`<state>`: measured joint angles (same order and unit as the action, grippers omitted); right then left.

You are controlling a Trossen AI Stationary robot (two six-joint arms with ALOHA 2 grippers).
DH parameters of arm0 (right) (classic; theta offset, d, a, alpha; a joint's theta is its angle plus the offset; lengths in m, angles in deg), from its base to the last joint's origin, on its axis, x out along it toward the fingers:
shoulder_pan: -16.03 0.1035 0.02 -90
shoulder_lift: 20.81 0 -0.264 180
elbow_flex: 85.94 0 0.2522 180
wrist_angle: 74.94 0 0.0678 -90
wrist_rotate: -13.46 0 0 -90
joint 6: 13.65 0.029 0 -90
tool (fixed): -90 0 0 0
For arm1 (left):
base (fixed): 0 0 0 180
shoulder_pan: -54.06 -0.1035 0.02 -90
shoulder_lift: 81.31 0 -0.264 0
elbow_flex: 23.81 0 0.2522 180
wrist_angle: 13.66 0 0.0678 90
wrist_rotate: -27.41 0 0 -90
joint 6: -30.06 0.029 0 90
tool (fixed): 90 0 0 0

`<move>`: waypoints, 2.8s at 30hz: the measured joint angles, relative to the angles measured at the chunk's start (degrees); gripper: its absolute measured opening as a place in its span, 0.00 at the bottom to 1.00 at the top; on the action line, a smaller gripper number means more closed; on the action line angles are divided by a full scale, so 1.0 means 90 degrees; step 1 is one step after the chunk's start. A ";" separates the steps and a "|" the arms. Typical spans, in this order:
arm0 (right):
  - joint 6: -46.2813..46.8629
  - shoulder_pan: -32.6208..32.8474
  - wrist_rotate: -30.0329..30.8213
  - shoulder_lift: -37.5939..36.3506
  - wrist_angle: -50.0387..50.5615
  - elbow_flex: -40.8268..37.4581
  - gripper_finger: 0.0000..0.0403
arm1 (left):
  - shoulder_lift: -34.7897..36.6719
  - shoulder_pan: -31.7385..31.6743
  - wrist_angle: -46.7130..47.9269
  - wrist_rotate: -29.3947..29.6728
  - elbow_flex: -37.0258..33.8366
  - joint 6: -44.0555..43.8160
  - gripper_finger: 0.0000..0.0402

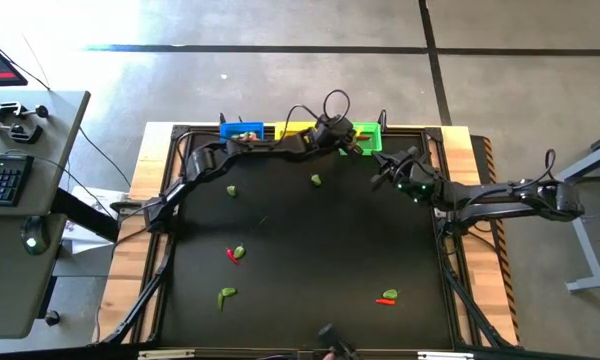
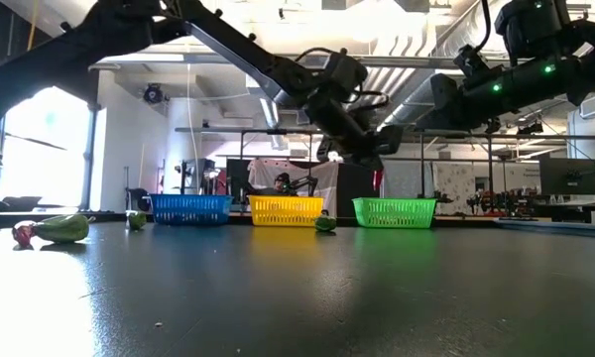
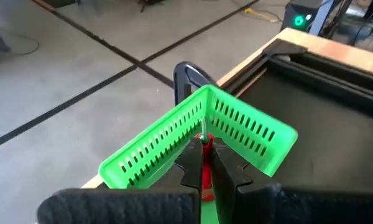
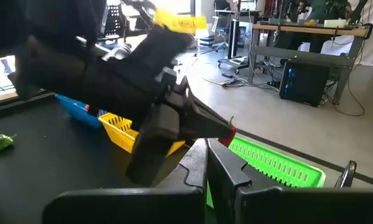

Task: Sort produce into baskets
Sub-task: Put the red chili pepper into the green bin, then put the green chili pepper into the green bin

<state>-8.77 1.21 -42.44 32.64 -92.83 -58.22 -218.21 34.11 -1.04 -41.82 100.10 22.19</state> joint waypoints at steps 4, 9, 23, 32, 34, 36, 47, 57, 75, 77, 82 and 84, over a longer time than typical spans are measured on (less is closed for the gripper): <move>-0.0046 0.0000 0.0002 0.0000 0.0016 0.0000 0.00 | -0.0056 0.0003 0.0050 -0.0114 0.0105 -0.0059 0.00; -0.0066 0.0000 0.0002 0.0000 0.0021 0.0000 0.00 | -0.0058 -0.0110 0.0323 -0.0483 0.0102 -0.0243 0.00; -0.0097 0.0000 0.0002 0.0002 0.0016 0.0000 0.00 | -0.0123 -0.0296 0.0434 -0.1115 0.0100 -0.0617 0.00; -0.0119 0.0000 0.0004 0.0002 0.0050 0.0000 0.00 | -0.0410 -0.0373 0.0462 -0.1382 0.0085 -0.0984 0.00; -0.0114 0.0000 0.0004 0.0002 0.0067 0.0002 0.00 | -0.0410 -0.0373 0.0449 -0.1395 0.0085 -0.1009 0.00; -0.0114 0.0000 0.0004 0.0002 0.0075 0.0002 0.00 | -0.0410 -0.0373 0.0422 -0.1355 0.0085 -0.1027 0.02; -0.0119 0.0000 0.0004 0.0002 0.0087 0.0002 0.00 | -0.0410 -0.0358 0.0314 -0.1414 0.0088 -0.0925 0.19; -0.0185 0.0000 0.0004 0.0002 0.0111 0.0002 0.00 | -0.0400 -0.0336 0.0085 -0.1376 0.0088 -0.0460 0.18; -0.0214 0.0000 0.0087 0.0005 0.0366 0.0007 0.00 | 0.0340 0.0553 -0.0905 -0.0732 -0.0684 0.1123 0.00; -0.0211 0.0000 0.0087 0.0005 0.0366 0.0007 0.00 | 0.0572 0.0548 -0.1269 -0.0744 -0.1116 0.1123 0.00; -0.0211 0.0000 0.0087 0.0005 0.0361 0.0007 0.00 | 0.1352 0.0474 -0.2093 -0.0942 -0.2560 0.1214 0.00; -0.0211 0.0000 0.0087 0.0005 0.0361 0.0007 0.00 | 0.1731 0.0463 -0.2438 -0.1158 -0.3144 0.1237 0.00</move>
<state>-10.67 1.21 -41.66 32.69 -89.58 -58.15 -202.63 38.27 -22.98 -52.25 71.80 33.32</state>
